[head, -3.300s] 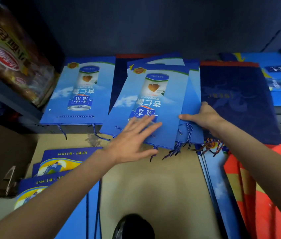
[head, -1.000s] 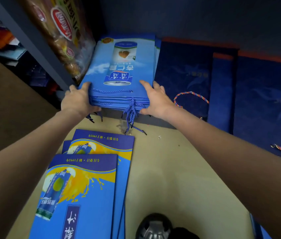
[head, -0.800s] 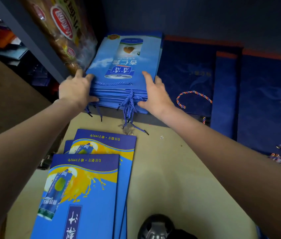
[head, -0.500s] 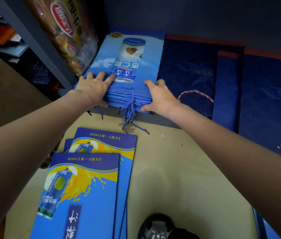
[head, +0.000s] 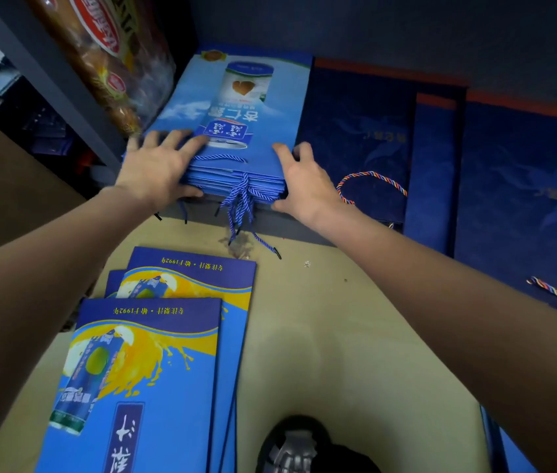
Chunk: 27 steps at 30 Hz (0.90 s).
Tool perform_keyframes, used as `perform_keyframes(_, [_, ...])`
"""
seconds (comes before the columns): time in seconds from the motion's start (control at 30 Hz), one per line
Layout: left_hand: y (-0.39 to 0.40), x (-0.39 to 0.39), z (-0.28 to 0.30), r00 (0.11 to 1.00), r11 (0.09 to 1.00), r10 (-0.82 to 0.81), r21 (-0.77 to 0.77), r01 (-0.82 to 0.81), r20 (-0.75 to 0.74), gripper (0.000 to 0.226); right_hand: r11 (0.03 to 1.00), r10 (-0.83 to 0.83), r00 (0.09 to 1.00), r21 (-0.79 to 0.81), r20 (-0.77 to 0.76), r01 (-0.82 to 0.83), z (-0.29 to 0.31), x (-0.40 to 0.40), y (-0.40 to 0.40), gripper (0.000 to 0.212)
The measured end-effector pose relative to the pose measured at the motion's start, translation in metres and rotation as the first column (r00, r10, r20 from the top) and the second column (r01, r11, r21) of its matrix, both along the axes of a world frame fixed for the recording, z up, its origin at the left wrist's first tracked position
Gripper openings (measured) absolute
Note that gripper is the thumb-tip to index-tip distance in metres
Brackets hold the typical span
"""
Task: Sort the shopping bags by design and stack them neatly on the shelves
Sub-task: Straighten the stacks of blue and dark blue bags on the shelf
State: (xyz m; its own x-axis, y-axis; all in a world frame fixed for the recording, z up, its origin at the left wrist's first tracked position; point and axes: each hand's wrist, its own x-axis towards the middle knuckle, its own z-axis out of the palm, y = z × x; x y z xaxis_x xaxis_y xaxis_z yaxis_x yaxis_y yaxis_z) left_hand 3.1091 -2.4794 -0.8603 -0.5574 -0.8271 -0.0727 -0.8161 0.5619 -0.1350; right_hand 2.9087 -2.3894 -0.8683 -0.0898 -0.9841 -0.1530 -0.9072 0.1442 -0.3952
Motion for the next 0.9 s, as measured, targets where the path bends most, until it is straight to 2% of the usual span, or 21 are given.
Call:
perform_keyframes(0.07, [0.003, 0.000, 0.000, 0.999, 1.000, 0.025, 0.009, -0.025, -0.035, 0.088, 0.999, 0.033, 0.998, 0.012, 0.057, -0.034, 0.001, -0.005, 0.003, 0.088])
perform_keyframes(0.13, [0.005, -0.007, 0.002, 0.996, 0.993, 0.068, 0.099, -0.061, -0.065, 0.096, 0.996, 0.073, 0.989, 0.044, 0.128, -0.080, 0.006, -0.015, 0.008, 0.094])
perform_keyframes(0.27, [0.021, -0.030, 0.002, 0.986, 0.978, -0.096, 0.170, 0.118, -0.135, 0.099, 0.996, 0.072, 0.987, 0.050, 0.141, -0.080, 0.018, -0.056, 0.036, 0.090])
perform_keyframes(0.4, [0.057, -0.067, 0.006, 0.940, 0.936, -0.214, 0.219, 0.274, -0.265, 0.082, 0.997, -0.021, 0.998, 0.079, 0.055, 0.017, 0.029, -0.122, 0.085, 0.087])
perform_keyframes(0.5, [0.086, -0.108, 0.007, 0.892, 0.898, -0.274, 0.236, 0.371, -0.359, 0.084, 0.987, -0.132, 0.991, 0.099, 0.024, 0.129, 0.032, -0.163, 0.130, 0.086])
perform_keyframes(0.63, [0.121, -0.164, 0.002, 0.846, 0.850, -0.355, 0.241, 0.469, -0.398, 0.078, 0.954, -0.283, 0.959, 0.116, 0.033, 0.278, 0.027, -0.201, 0.182, 0.088])
perform_keyframes(0.7, [0.136, -0.188, -0.004, 0.847, 0.838, -0.380, 0.249, 0.485, -0.372, 0.076, 0.945, -0.300, 0.954, 0.130, -0.029, 0.301, 0.024, -0.213, 0.203, 0.092])
perform_keyframes(0.8, [0.158, -0.217, -0.014, 0.890, 0.843, -0.401, 0.293, 0.451, -0.216, 0.088, 0.932, -0.318, 0.939, 0.139, -0.133, 0.335, 0.018, -0.226, 0.231, 0.091])
perform_keyframes(0.9, [0.171, -0.238, -0.020, 0.925, 0.856, -0.367, 0.355, 0.377, -0.096, 0.099, 0.856, -0.514, 0.854, 0.023, -0.077, 0.517, 0.010, -0.257, 0.259, 0.085])
